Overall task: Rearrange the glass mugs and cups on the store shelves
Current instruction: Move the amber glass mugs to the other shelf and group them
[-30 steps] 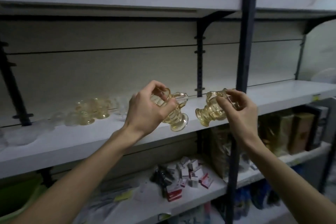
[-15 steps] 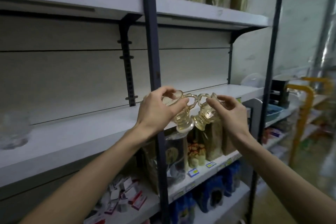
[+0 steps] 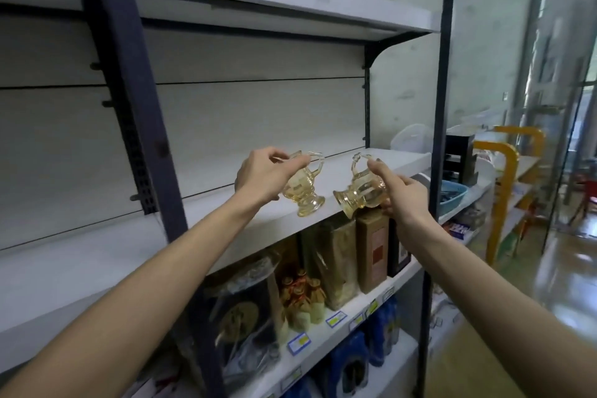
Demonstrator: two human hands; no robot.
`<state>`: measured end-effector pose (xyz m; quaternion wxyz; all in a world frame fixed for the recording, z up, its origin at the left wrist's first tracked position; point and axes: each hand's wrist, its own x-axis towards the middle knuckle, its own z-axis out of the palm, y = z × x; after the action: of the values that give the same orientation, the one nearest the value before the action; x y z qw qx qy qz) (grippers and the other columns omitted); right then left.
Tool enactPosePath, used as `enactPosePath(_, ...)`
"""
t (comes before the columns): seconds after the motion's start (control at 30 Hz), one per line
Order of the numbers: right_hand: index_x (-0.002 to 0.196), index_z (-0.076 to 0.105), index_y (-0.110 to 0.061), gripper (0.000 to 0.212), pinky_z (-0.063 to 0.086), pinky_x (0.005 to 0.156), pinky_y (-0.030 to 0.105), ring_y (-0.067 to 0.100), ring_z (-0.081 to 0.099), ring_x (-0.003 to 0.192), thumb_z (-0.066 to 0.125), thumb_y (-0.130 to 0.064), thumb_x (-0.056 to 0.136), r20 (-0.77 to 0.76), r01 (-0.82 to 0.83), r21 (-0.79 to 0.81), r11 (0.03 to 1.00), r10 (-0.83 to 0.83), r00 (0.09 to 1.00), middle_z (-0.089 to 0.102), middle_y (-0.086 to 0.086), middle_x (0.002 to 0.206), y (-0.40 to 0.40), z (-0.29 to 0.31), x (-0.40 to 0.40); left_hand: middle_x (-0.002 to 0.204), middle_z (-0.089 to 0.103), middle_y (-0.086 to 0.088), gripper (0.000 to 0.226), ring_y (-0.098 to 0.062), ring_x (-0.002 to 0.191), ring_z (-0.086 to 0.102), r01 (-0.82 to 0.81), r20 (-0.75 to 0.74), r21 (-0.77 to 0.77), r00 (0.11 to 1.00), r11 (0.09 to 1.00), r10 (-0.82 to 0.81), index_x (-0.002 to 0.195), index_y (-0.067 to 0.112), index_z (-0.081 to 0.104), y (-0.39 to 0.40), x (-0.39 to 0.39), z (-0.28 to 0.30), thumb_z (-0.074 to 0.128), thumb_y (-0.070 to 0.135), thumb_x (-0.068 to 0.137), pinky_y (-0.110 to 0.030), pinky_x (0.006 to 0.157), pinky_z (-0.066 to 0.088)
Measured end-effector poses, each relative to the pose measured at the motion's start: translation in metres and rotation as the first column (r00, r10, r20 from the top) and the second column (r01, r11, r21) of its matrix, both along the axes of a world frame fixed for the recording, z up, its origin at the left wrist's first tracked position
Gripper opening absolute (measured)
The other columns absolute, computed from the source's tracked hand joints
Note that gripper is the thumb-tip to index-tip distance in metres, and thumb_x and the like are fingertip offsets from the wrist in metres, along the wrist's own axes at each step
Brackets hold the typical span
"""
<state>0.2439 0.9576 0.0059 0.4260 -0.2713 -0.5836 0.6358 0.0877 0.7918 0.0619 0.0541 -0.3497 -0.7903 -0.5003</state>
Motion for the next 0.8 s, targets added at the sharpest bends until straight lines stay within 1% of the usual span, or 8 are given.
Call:
enactPosePath(0.03,0.117,0.070,-0.013,0.064,0.051,0.072,0.033,0.022,0.070,0.100,0.082,-0.057,0.072,0.013,0.009,0.010,1.000,-0.009,1.000,0.076,0.005,0.104,0.016,0.000,-0.010,0.101,0.073,0.010,0.067,-0.013,0.083,0.070,-0.009,-0.004,-0.009,1.000,1.000,0.009,0.110,0.027,0.071,0.017,-0.010,0.000,0.073,0.075,0.064,-0.034,0.062,0.060)
enactPosePath(0.1,0.116,0.069,-0.020,0.072,0.053,0.085,0.038,0.020,0.068,0.104,0.082,-0.067,0.062,0.059,0.032,0.069,0.997,-0.036,0.998,0.074,0.000,0.107,0.052,0.000,-0.032,0.103,0.072,0.011,0.071,-0.014,0.089,0.069,-0.044,-0.046,-0.030,0.998,0.999,0.043,0.111,0.029,0.070,0.054,-0.033,-0.002,0.071,0.079,0.061,-0.042,0.076,0.063)
enactPosePath(0.17,0.118,0.067,-0.022,0.078,0.054,0.095,0.043,0.019,0.067,0.106,0.081,-0.070,0.058,0.123,0.053,0.144,0.988,-0.071,0.990,0.072,-0.002,0.112,0.088,0.005,-0.056,0.101,0.069,0.014,0.072,-0.015,0.094,0.066,-0.083,-0.105,-0.059,0.991,0.995,0.077,0.115,0.030,0.069,0.092,-0.055,-0.002,0.070,0.080,0.064,-0.039,0.081,0.059)
enactPosePath(0.23,0.125,0.065,-0.019,0.086,0.056,0.094,0.043,0.019,0.067,0.105,0.081,-0.069,0.057,0.188,0.077,0.199,0.977,-0.115,0.975,0.071,0.000,0.114,0.124,0.012,-0.080,0.096,0.065,0.016,0.071,-0.015,0.095,0.062,-0.118,-0.164,-0.103,0.981,0.988,0.101,0.120,0.029,0.066,0.129,-0.074,-0.001,0.069,0.079,0.070,-0.033,0.080,0.051)
enactPosePath(0.43,0.135,0.058,-0.014,0.094,0.055,0.097,0.045,0.022,0.069,0.104,0.078,-0.072,0.064,0.350,0.027,0.489,0.872,-0.224,0.909,0.074,0.001,0.109,0.220,0.016,-0.149,0.109,0.071,0.010,0.069,-0.022,0.107,0.066,-0.175,-0.235,-0.223,0.964,0.959,0.122,0.124,0.031,0.063,0.228,-0.130,-0.019,0.068,0.075,0.071,-0.033,0.084,0.045)
enactPosePath(0.53,0.137,0.058,-0.013,0.090,0.053,0.099,0.044,0.024,0.066,0.113,0.076,-0.070,0.069,0.401,-0.008,0.558,0.830,-0.261,0.878,0.071,0.003,0.123,0.259,0.015,-0.179,0.117,0.070,0.006,0.066,-0.024,0.113,0.064,-0.208,-0.235,-0.296,0.962,0.932,0.140,0.125,0.030,0.062,0.260,-0.154,-0.032,0.067,0.071,0.074,-0.033,0.084,0.042)
enactPosePath(0.7,0.138,0.055,-0.018,0.085,0.054,0.092,0.040,0.025,0.067,0.110,0.072,-0.068,0.071,0.490,-0.157,0.643,0.750,-0.246,0.836,0.072,-0.004,0.105,0.312,0.009,-0.228,0.128,0.064,0.001,0.060,-0.030,0.117,0.061,-0.338,-0.312,-0.301,0.918,0.892,0.243,0.129,0.027,0.059,0.298,-0.185,-0.046,0.056,0.066,0.084,-0.037,0.092,0.043)
enactPosePath(0.8,0.141,0.051,-0.019,0.081,0.052,0.095,0.041,0.027,0.065,0.115,0.070,-0.065,0.077,0.506,-0.234,0.665,0.709,-0.197,0.840,0.072,0.000,0.116,0.338,0.007,-0.256,0.138,0.059,-0.003,0.061,-0.035,0.120,0.061,-0.436,-0.336,-0.308,0.881,0.845,0.332,0.136,0.025,0.056,0.317,-0.197,-0.051,0.052,0.065,0.090,-0.039,0.095,0.043)
